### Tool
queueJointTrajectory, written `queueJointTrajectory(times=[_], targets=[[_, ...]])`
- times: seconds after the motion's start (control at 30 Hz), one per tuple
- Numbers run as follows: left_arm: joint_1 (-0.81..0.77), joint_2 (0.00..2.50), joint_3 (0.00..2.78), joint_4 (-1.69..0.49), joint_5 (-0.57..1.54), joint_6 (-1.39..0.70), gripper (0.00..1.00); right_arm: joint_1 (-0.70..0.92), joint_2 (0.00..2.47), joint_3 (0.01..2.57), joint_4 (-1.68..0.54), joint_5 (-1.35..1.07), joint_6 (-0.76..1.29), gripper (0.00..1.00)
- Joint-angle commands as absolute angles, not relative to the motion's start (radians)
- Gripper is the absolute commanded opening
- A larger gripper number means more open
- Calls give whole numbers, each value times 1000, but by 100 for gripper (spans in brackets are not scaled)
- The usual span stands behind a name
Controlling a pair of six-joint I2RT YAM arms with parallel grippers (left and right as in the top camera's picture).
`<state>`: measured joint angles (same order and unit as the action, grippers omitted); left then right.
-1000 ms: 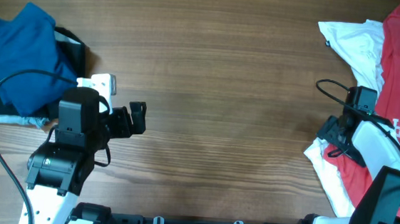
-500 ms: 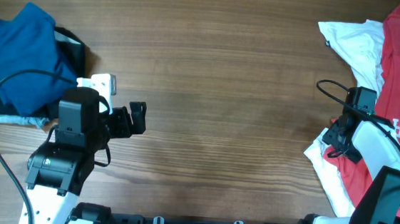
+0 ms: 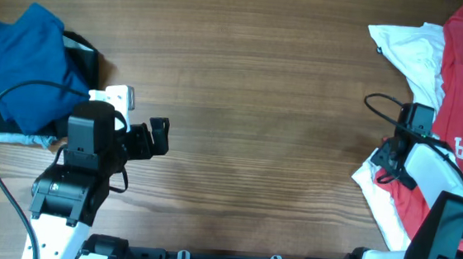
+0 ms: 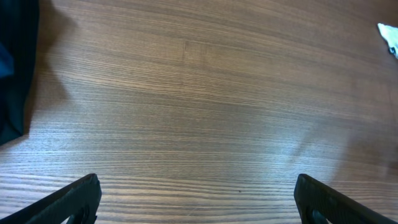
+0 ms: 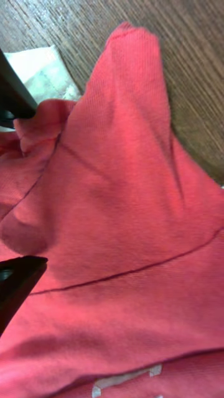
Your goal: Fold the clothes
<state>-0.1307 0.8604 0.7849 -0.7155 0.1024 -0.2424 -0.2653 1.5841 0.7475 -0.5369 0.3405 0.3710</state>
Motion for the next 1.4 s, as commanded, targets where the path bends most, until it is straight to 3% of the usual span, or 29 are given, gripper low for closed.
queueJointTrajectory(times=[0.0, 0.1, 0.2, 0.33, 0.53, 0.63, 1.23, 1.37], targets=[[-126, 864, 803, -715, 114, -241, 100, -268, 1597, 727, -531, 340, 377, 64], [-126, 864, 803, -715, 114, -241, 100, -268, 1597, 727, -527, 340, 377, 54], [-126, 864, 803, -715, 114, -241, 100, -268, 1597, 727, -524, 340, 377, 31], [-126, 864, 803, -715, 114, -241, 100, -268, 1597, 727, -524, 340, 368, 15], [-126, 864, 803, -715, 114, -241, 100, -268, 1597, 738, -528, 340, 366, 15], [-126, 864, 803, -715, 114, -241, 100, -268, 1595, 757, -545, 340, 366, 4], [-126, 864, 803, -715, 114, -241, 100, -270, 1272, 942, -727, 336, 286, 4], [-126, 864, 803, -711, 114, -241, 100, -270, 1229, 972, -694, 89, 131, 4]])
